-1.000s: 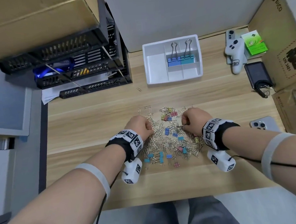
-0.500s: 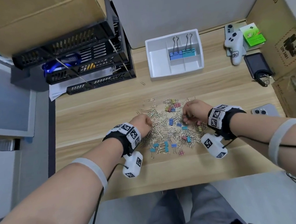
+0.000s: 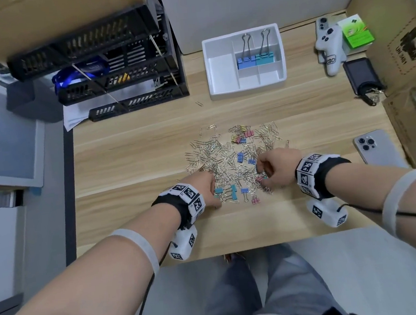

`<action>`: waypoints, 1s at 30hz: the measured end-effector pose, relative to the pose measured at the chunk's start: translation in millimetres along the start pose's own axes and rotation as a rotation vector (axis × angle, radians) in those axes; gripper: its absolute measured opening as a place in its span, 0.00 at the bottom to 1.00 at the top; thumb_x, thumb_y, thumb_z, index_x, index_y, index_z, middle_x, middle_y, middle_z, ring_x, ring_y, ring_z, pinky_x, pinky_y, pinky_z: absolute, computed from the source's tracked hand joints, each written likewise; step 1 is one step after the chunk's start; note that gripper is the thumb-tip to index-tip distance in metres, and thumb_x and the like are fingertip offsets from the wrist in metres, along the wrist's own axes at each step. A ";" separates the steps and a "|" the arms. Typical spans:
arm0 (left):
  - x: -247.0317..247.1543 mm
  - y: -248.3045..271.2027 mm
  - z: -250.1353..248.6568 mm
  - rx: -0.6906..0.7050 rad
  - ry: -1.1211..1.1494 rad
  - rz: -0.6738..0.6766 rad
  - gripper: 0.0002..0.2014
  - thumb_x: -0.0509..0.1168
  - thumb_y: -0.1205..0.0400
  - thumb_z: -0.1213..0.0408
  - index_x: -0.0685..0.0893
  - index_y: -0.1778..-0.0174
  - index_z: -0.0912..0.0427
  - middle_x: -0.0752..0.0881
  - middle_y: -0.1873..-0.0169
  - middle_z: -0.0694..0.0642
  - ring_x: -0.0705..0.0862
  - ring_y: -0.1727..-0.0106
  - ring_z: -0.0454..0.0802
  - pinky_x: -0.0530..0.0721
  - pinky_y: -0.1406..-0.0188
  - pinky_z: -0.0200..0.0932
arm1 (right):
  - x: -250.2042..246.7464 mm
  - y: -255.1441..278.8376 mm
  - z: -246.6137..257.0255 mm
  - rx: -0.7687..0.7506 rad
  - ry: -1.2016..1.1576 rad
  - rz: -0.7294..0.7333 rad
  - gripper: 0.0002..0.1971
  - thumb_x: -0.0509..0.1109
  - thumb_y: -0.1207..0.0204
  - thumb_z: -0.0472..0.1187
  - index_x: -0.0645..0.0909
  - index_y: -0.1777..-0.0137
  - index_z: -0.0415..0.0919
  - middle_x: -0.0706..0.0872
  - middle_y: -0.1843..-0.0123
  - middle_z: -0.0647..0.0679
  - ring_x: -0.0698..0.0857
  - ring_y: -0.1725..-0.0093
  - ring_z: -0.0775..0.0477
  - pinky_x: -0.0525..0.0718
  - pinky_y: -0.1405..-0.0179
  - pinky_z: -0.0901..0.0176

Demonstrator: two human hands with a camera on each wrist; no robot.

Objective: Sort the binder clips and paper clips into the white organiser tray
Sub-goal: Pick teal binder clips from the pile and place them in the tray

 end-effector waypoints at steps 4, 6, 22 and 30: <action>6.1 1.8 -4.0 -0.055 -0.087 -0.035 0.19 0.75 0.32 0.44 0.80 0.67 0.56 0.78 0.74 0.50 0.78 0.73 0.50 0.76 0.77 0.39 | 9.2 0.1 -0.7 -0.012 0.086 -0.036 0.16 0.79 0.39 0.54 0.78 0.55 0.54 0.84 0.65 0.59 0.82 0.63 0.56 0.71 0.71 0.63; 7.8 1.6 -4.2 -0.093 -0.067 -0.032 0.19 0.75 0.30 0.46 0.76 0.71 0.55 0.73 0.77 0.50 0.74 0.76 0.49 0.72 0.78 0.38 | 11.4 -0.1 0.2 -0.003 0.125 -0.063 0.13 0.77 0.37 0.53 0.78 0.58 0.53 0.84 0.66 0.59 0.83 0.62 0.55 0.78 0.66 0.62; -6.0 6.6 4.0 -0.243 0.258 -0.043 0.18 0.54 0.17 0.55 0.68 0.72 0.59 0.69 0.74 0.53 0.68 0.74 0.50 0.67 0.76 0.40 | -20.1 3.0 -16.8 0.196 -0.626 -0.048 0.13 0.61 0.23 0.36 0.82 0.63 0.29 0.87 0.66 0.31 0.80 0.77 0.50 0.75 0.77 0.65; -6.4 -1.7 3.3 -0.255 0.388 -0.130 0.19 0.58 0.14 0.57 0.68 0.72 0.57 0.69 0.76 0.51 0.69 0.76 0.48 0.67 0.77 0.40 | -16.9 -4.1 -28.6 0.352 -0.833 -0.095 0.10 0.68 0.20 0.46 0.83 0.60 0.43 0.87 0.67 0.44 0.70 0.83 0.52 0.65 0.85 0.67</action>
Point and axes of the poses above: each hand's wrist, its own y-axis away from the middle knuckle, its own x-axis out of the palm, z = x × y, the point moved 5 cm from there along -y, towards the middle knuckle
